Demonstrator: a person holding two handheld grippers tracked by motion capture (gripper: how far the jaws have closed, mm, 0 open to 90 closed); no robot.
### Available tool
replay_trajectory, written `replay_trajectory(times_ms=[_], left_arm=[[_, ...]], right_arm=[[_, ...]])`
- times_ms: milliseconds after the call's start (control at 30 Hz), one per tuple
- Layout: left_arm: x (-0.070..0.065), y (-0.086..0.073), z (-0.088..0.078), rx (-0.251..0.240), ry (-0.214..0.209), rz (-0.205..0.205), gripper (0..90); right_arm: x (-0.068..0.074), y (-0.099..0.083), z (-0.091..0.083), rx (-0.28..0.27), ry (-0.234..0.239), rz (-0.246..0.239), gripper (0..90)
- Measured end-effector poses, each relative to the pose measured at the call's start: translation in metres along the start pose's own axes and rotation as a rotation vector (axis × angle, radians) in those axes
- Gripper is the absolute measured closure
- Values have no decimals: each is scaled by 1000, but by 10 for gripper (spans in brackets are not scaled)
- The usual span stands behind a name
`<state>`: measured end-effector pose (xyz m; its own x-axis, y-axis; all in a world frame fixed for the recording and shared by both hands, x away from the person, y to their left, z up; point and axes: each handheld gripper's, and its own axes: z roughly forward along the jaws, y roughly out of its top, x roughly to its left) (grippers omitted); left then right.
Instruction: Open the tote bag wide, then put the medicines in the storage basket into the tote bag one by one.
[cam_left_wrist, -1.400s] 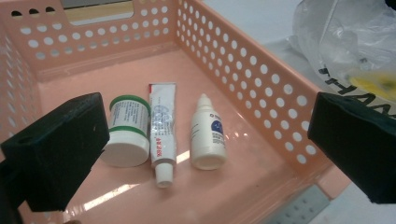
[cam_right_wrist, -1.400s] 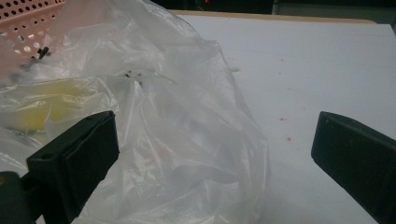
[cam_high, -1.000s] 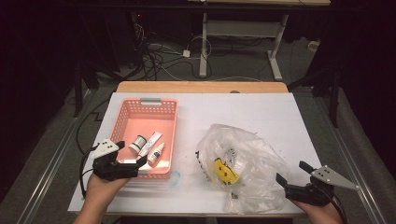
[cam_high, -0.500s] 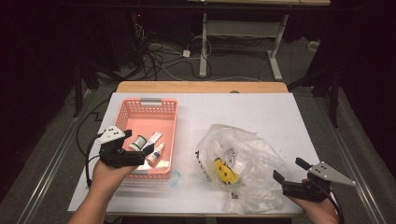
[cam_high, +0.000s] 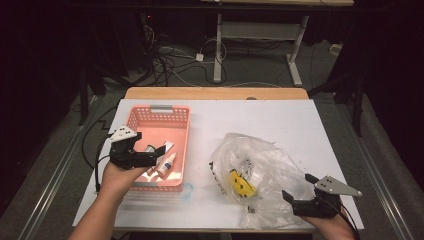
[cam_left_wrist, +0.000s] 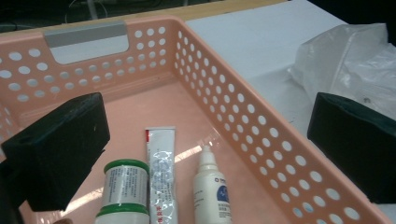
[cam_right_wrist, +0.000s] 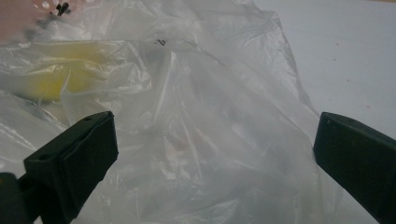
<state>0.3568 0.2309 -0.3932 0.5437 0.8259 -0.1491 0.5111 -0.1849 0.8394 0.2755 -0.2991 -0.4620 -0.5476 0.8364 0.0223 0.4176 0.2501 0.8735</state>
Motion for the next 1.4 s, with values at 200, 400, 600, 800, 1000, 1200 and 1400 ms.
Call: replay_trajectory(times_ms=[200,400,600,800,1000,1200,1400], left_arm=[[7,7,10,32,-4,2,0],[8,12,21,42,-8,9,0],[8,11,33,71,-21,20,0],[10,10,44,148,-18,23,29],[11,9,54,252,-20,34,150],[9,7,61,329,-11,53,252],[6,8,65,396,4,74,376]], right_arm=[[-1,1,-5,-29,-9,8,9],[-4,1,-8,-39,-14,17,9],[-5,1,-9,-43,-15,16,10],[-5,1,-9,-41,-16,23,11],[-6,2,-7,-44,-15,21,13],[-6,3,-8,-53,-17,22,16],[-4,2,-8,-52,-10,19,17]])
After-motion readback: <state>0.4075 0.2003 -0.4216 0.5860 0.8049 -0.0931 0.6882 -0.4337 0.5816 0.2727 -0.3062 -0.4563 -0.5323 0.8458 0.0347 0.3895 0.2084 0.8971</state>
